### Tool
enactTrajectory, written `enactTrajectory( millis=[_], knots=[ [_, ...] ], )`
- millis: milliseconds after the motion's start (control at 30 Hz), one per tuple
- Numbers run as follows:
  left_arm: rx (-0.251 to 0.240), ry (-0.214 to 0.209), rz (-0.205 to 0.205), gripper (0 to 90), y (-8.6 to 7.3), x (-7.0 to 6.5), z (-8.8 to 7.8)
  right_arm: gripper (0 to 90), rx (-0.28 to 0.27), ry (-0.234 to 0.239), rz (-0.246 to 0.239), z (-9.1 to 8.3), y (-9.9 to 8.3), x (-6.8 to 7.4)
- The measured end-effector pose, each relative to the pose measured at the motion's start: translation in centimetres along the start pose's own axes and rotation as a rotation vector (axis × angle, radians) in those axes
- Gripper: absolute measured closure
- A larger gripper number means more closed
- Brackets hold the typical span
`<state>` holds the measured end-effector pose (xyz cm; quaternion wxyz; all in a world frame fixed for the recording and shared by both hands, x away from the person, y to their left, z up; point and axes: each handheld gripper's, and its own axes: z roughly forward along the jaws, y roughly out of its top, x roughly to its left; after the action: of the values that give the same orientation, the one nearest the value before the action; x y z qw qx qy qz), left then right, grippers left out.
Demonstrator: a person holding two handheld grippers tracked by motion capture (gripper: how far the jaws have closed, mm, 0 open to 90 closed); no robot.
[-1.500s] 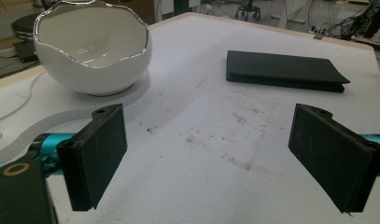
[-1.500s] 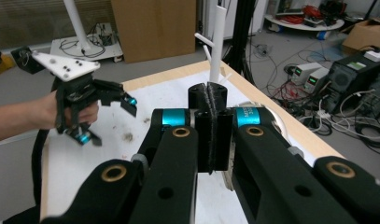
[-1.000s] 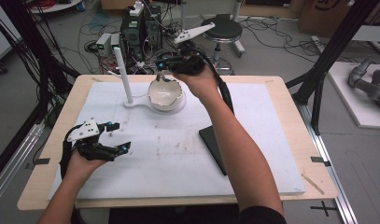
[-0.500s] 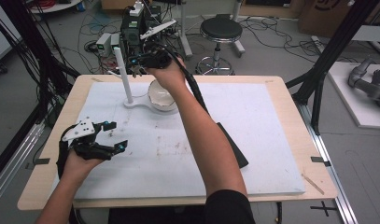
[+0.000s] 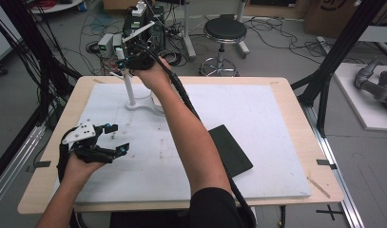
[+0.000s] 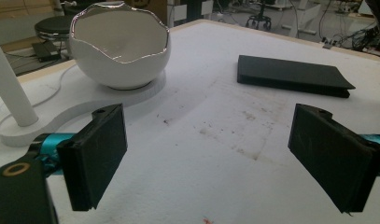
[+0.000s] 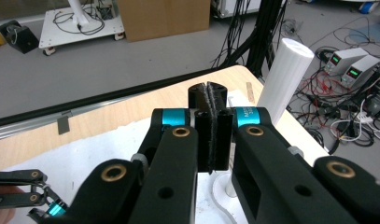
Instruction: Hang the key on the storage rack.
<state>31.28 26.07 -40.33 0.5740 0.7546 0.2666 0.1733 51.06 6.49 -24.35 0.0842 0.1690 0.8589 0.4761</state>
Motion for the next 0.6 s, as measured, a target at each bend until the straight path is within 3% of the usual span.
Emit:
enactTrajectory(
  millis=[233,600],
  knots=[
    [0.0,-0.002,0.002,11.7,0.0,0.0,0.0,90.0,0.001,0.004,-0.007,0.7,-0.1,0.1],
    [-0.001,-0.006,-0.002,11.7,0.0,0.0,0.1,90.0,0.032,-0.033,-0.035,1.7,-0.2,0.3]
  ],
)
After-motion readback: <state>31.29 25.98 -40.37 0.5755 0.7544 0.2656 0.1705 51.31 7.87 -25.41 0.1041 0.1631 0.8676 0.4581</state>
